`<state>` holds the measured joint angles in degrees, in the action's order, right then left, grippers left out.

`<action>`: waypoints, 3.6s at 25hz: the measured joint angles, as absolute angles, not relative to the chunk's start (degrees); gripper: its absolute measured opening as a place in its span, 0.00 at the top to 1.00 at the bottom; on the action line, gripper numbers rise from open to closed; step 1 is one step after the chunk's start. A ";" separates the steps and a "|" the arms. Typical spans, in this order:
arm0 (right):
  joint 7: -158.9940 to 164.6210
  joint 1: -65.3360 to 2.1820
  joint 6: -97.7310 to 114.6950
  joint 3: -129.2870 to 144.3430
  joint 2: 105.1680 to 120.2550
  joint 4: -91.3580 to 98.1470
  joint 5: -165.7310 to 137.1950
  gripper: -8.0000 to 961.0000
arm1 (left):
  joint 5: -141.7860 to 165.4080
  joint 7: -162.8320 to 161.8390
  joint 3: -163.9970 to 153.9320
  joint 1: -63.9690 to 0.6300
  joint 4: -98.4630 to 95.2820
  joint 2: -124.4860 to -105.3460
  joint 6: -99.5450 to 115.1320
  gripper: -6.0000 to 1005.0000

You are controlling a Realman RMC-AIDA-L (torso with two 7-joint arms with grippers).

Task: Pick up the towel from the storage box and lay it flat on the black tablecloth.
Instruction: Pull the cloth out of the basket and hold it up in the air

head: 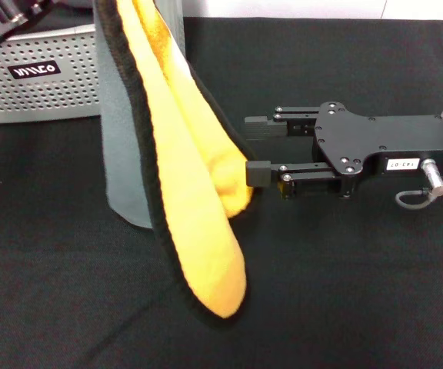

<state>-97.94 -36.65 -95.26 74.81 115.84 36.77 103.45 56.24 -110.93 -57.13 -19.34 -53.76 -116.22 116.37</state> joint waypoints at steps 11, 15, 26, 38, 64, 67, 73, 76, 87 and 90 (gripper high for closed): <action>-98.00 -37.03 -94.95 75.32 115.83 36.39 102.80 0.30 | 54.50 -110.76 -57.88 -19.51 -54.25 -116.10 116.55 0.95; -97.97 -37.17 -95.07 76.26 115.83 36.39 102.74 0.30 | 54.40 -110.74 -57.91 -19.51 -54.24 -116.10 116.58 0.95; -97.94 -37.07 -94.93 77.25 115.84 36.38 101.71 0.31 | 53.79 -110.64 -57.92 -19.56 -54.32 -116.01 116.63 0.95; -97.50 -36.71 -95.43 76.99 115.45 36.88 101.25 0.33 | 53.70 -110.65 -57.92 -18.98 -54.32 -115.84 116.63 0.95; -97.88 -36.65 -94.77 75.94 115.20 36.39 100.84 0.60 | 53.77 -110.60 -57.92 -18.97 -54.07 -115.67 116.62 0.95; -97.90 -36.70 -94.26 75.94 115.27 36.38 100.81 0.67 | 53.80 -110.59 -58.18 -18.97 -54.10 -115.74 116.63 0.95; -97.91 -36.99 -93.79 75.94 115.31 36.38 100.80 0.68 | 53.80 -110.57 -58.53 -19.01 -54.05 -115.73 116.62 0.95; -97.91 -37.03 -93.77 75.94 115.31 36.37 100.80 0.68 | 53.80 -110.47 -58.54 -19.08 -53.96 -115.71 116.62 0.95; -97.68 -37.27 -94.12 75.99 115.51 36.21 100.73 0.68 | 53.74 -110.04 -58.54 -19.08 -53.87 -115.66 116.62 0.95; -97.53 -37.35 -94.13 76.22 115.65 36.19 100.74 0.68 | 53.76 -110.03 -58.54 -19.26 -53.87 -115.66 116.62 0.95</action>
